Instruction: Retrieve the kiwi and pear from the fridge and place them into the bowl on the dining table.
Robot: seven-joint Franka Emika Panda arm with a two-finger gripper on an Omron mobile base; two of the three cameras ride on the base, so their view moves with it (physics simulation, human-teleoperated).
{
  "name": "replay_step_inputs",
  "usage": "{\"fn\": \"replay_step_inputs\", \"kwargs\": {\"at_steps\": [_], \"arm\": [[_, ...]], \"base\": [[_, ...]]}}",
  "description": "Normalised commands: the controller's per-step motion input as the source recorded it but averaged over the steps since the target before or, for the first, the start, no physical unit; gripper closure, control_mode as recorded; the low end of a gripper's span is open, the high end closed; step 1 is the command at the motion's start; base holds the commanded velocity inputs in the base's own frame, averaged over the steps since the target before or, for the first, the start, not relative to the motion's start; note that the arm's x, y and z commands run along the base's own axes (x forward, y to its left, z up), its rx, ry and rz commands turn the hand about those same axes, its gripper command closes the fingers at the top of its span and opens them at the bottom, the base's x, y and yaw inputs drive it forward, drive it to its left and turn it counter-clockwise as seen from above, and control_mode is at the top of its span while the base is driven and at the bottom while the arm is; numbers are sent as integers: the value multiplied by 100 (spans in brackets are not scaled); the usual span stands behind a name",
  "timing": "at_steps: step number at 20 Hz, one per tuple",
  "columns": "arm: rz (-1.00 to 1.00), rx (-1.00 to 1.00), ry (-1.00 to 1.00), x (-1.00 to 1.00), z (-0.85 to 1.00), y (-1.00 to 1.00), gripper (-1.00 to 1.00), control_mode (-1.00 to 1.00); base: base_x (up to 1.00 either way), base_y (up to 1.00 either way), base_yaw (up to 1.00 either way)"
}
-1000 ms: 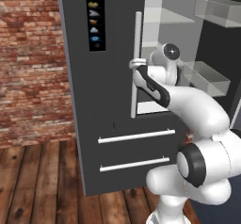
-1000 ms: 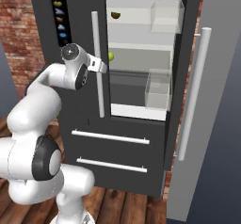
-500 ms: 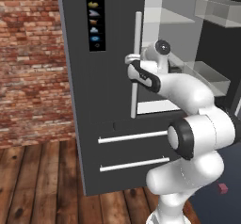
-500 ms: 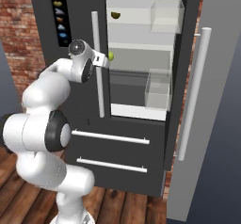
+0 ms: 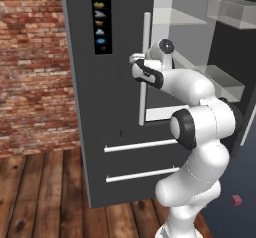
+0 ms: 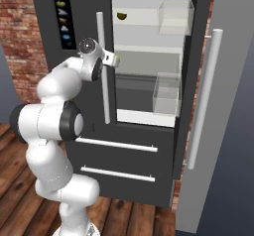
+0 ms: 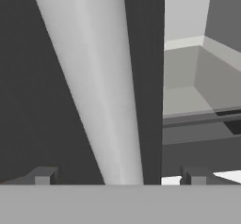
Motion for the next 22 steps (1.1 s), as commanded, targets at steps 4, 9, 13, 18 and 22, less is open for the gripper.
{"fn": "replay_step_inputs", "kwargs": {"at_steps": [4, 9, 13, 18, 22], "arm": [[0, 0, 0, 53, -8, 0, -100, -100], [0, 0, 0, 52, -10, 0, -100, -100], [0, 0, 0, 54, -12, 0, 100, -100], [0, 0, 1, 34, -2, 0, 100, -100], [0, 0, 21, 13, 0, 1, 100, -100]], "base": [[0, 0, 0], [0, 0, 0], [0, 0, 0], [0, 0, 0], [0, 0, 0]]}}
